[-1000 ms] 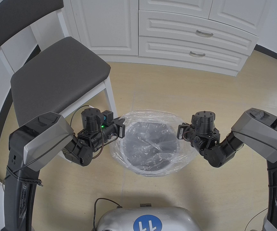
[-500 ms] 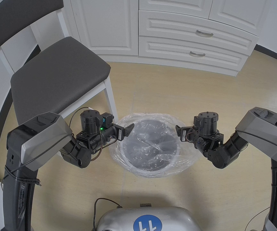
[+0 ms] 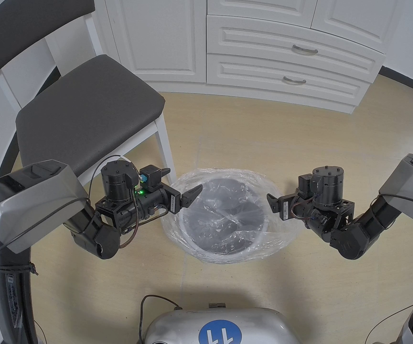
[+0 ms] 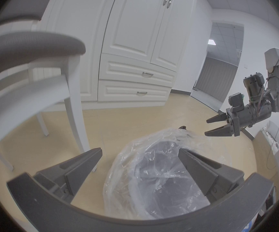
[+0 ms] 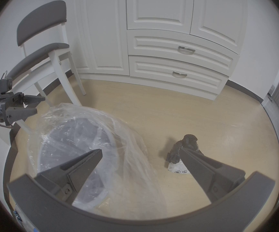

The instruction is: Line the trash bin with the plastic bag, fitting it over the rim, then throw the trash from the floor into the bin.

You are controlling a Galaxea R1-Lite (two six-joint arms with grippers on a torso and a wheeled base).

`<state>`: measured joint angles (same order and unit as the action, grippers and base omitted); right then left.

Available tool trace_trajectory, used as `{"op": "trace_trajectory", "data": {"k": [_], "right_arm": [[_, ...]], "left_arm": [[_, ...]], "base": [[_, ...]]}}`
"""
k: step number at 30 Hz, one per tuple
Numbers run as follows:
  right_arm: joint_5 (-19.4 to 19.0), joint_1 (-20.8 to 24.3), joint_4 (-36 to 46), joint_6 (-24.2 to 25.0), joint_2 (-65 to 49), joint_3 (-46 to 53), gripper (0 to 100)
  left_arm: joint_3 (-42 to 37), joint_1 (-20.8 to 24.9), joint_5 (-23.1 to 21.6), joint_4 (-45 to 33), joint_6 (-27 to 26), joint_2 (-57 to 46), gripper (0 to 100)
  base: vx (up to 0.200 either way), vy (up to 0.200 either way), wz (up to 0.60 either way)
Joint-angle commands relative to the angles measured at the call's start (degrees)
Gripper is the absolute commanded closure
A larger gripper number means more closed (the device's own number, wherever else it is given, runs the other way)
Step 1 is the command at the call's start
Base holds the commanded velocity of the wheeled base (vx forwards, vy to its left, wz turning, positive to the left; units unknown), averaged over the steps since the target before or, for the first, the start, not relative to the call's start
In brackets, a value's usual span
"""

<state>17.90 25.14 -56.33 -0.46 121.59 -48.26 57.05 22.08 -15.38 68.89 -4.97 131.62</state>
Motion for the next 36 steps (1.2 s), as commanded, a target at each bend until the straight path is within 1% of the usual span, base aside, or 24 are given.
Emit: {"op": "trace_trajectory", "data": {"k": [1, 2, 3, 4, 5, 7, 8, 9, 10, 11, 12, 13, 14, 15, 16, 18, 21, 24, 28, 29, 36], "right_arm": [[-0.05, 0.97, -0.01, -0.24, -2.5, 1.42, 0], [0.03, 1.05, 0.08, -0.24, -2.59, 1.42, 0], [0.03, 1.05, 0.08, -0.24, -2.32, 1.33, 0], [0.03, 1.05, 0.08, -0.24, -2.32, 1.33, 0], [0.03, 0.88, 0.43, -0.33, -1.88, 1.07, 0], [0.03, 0.61, 1.4, -0.33, -1.62, 0.8, 0], [0.03, 0.26, 2.98, -0.33, -1.44, 0.27, 0], [0.03, -0.09, 4.04, -0.33, -1.35, -0.08, 0], [0.03, -0.26, 4.48, -0.33, -1.35, -0.17, 0], [0.03, -1.49, 6.67, -0.33, -0.83, -0.96, 0], [-0.05, -2.99, 9.05, -0.42, 0.14, -2.27, 0], [-0.05, -2.99, 9.05, -0.42, 0.14, -2.27, 0], [-0.23, -4.48, 11.33, -0.06, 2.07, -4.56, 0], [-0.23, -4.48, 11.33, -0.06, 2.07, -4.56, 0], [-0.76, -5.36, 11.42, 0.2, 4.27, -6.14, 0], [-1.11, -5.36, 11.42, 0.38, 4.89, -6.58, 0], [-2.16, -4.48, 11.33, 2.13, 6.03, -7.11, 0], [-1.99, -4.04, 11.24, 2.92, 7.61, -8.87, 0], [-1.55, -4.04, 10.98, 5.65, 9.9, -11.5, 0], [-1.55, -4.04, 10.98, 5.65, 9.9, -11.5, 0], [-1.46, -4.04, 10.81, 7.23, 10.33, -13.61, 0]], "left_arm": [[-3.18, 0.07, -0.61, -0.25, -1.27, -4.44, 0], [-3.09, 0.16, -0.52, -0.95, -1.35, -4.88, 0], [-2.38, 0.07, -0.35, -3.67, -1.27, -5.15, 0], [-2.38, 0.07, -0.35, -3.67, -1.27, -5.15, 0], [-0.54, -0.1, 0.62, -8.95, -1.18, -6.2, 0], [1.13, -0.19, 2.11, -14.05, -1.0, -7.08, 0], [3.86, -0.19, 5.28, -22.13, -0.65, -8.31, 0], [5.88, -0.19, 7.56, -26.97, -0.3, -8.75, 0], [6.58, -0.19, 8.35, -28.55, -0.12, -8.84, 0], [10.1, -0.1, 11.61, -34.61, 1.81, -8.93, 0], [13.44, -0.02, 13.63, -39.01, 4.8, -8.49, 0], [13.44, -0.02, 13.63, -39.01, 4.8, -8.49, 0], [17.22, -0.02, 14.24, -41.99, 8.49, -7.34, 0], [17.22, -0.02, 14.24, -41.99, 8.49, -7.34, 0], [18.89, -0.37, 14.33, -41.99, 9.1, -5.5, 0], [19.32, -0.54, 14.33, -41.82, 9.02, -4.44, 0], [21.26, -0.9, 14.33, -41.82, 9.1, -1.54, 0], [22.31, -0.81, 14.33, -41.91, 9.1, 0.39, 0], [23.28, -0.46, 14.86, -41.91, 9.02, 2.41, 0], [23.28, -0.46, 14.86, -41.91, 9.02, 2.41, 0], [29.34, -1.69, 15.3, -41.91, 9.37, 6.98, 0]], "base": [[0.0, 0.0, 0.0], [0.0, 0.0, 0.0], [0.0, 0.0, 0.0], [0.0, 0.0, 0.0], [0.0, 0.0, 0.0], [0.0, 0.0, 0.0], [0.0, 0.0, 0.0], [0.0, 0.0, 0.0], [0.0, 0.0, 0.0], [0.0, 0.0, 0.0], [0.0, 0.0, 0.0], [0.0, 0.0, 0.0], [0.0, 0.0, 0.0], [0.0, 0.0, 0.0], [0.0, 0.0, 0.0], [0.0, 0.0, 0.0], [0.0, 0.0, 0.0], [0.0, 0.0, 0.0], [0.0, 0.0, 0.0], [0.0, 0.0, 0.0], [0.0, 0.0, 0.0]]}}
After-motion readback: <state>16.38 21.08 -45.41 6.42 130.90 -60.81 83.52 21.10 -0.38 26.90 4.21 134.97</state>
